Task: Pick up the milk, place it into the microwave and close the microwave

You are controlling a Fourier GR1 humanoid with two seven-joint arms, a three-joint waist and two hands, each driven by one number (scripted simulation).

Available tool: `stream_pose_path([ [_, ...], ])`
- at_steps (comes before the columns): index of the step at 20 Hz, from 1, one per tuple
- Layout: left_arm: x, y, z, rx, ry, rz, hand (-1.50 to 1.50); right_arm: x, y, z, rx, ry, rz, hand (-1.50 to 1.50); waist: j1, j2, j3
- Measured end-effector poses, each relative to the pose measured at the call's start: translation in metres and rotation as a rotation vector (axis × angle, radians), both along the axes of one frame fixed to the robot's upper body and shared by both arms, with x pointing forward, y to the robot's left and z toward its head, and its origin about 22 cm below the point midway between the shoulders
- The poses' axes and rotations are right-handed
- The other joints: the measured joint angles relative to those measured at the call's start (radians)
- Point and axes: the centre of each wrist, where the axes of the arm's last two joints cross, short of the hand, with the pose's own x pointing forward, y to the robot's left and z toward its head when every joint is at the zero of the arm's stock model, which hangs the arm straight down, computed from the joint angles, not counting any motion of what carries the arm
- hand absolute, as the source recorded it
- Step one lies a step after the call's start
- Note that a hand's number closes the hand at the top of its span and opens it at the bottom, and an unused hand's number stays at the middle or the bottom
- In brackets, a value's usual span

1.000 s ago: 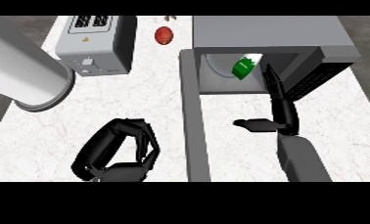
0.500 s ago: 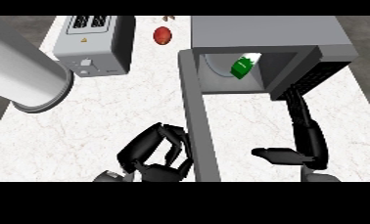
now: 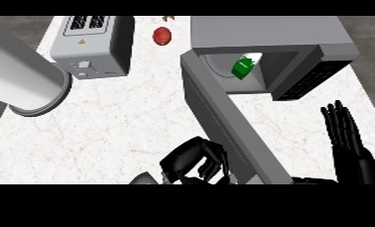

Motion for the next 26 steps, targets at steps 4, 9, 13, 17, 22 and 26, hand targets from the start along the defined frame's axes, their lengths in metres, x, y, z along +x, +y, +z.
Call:
stream_pose_path([
  [4,-0.006,-0.026,-0.002,0.011,-0.023,0.042,1.50,-0.007,-0.006,0.016,0.027,-0.021,0.030,-1.50,-0.010,0.003,0.000],
  [9,-0.006,-0.041,-0.002,-0.004,-0.028,0.145,1.50,-0.006,-0.013,0.037,0.062,-0.042,0.088,-1.50,-0.036,0.008,-0.001],
  [13,-0.002,-0.049,0.003,-0.052,-0.035,0.218,1.50,-0.001,-0.014,0.054,0.064,-0.062,0.149,-1.50,-0.059,0.014,-0.002],
  [17,0.010,-0.055,0.013,-0.107,-0.065,0.280,1.50,0.002,-0.013,0.070,0.062,-0.081,0.238,-1.50,-0.086,0.019,-0.003],
  [22,0.027,-0.062,0.029,-0.158,-0.095,0.329,1.50,0.005,-0.011,0.086,0.052,-0.092,0.353,-1.50,-0.126,0.027,-0.003],
  [26,0.044,-0.066,0.041,-0.170,-0.096,0.385,1.50,0.007,-0.006,0.097,0.056,-0.108,0.415,-1.50,-0.158,0.034,-0.003],
])
